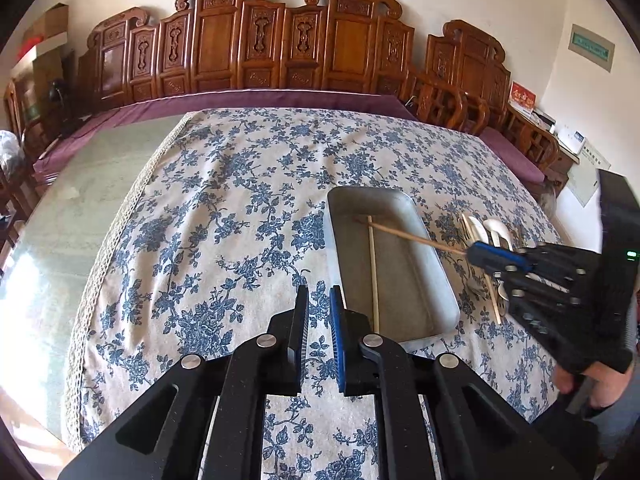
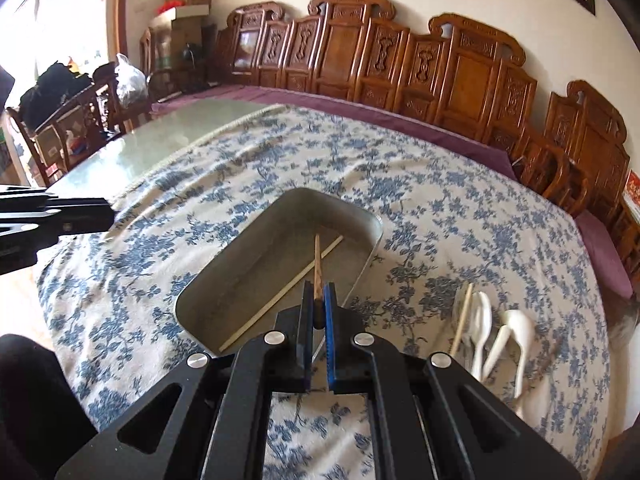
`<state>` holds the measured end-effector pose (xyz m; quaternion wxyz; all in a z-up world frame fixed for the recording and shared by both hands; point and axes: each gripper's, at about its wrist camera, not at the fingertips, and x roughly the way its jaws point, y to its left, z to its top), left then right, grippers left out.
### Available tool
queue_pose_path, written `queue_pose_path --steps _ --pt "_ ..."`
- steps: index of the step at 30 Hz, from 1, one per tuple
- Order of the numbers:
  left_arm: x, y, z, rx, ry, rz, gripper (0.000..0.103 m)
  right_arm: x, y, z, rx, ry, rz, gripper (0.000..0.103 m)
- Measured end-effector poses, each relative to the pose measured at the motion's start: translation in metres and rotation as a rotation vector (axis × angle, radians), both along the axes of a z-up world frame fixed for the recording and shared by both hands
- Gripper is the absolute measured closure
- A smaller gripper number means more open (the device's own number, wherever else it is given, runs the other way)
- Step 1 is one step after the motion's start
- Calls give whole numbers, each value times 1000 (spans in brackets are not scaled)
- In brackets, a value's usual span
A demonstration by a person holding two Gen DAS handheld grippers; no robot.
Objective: Organize utensils
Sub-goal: 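Lower the dark chopstick into the grey tray and open the right tool, then reach the left tool to a light chopstick while the right tool grasps a white plastic spoon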
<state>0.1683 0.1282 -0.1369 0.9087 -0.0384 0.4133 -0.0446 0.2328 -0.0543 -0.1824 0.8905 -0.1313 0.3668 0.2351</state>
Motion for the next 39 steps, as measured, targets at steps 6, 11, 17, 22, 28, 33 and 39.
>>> queue_pose_path --steps 6,11,17,22,28,33,39 --pt "-2 0 2 6 1 -5 94 5 15 -22 -7 87 5 96" --pt "-2 -2 3 5 -3 -6 93 3 13 -35 13 139 3 96" --pt "-5 -10 4 17 -6 -14 88 1 9 -38 43 171 32 75" --pt "-10 -17 9 25 -16 -18 87 -6 -2 -28 93 171 41 75" --pt "-15 -38 18 28 -45 -35 76 -29 -38 -5 152 138 21 75" --pt "-17 -57 17 16 -60 -45 49 -49 -83 0 158 113 -34 75" --pt "-13 -93 6 23 -45 -88 34 -65 -153 -8 131 92 -138 69"
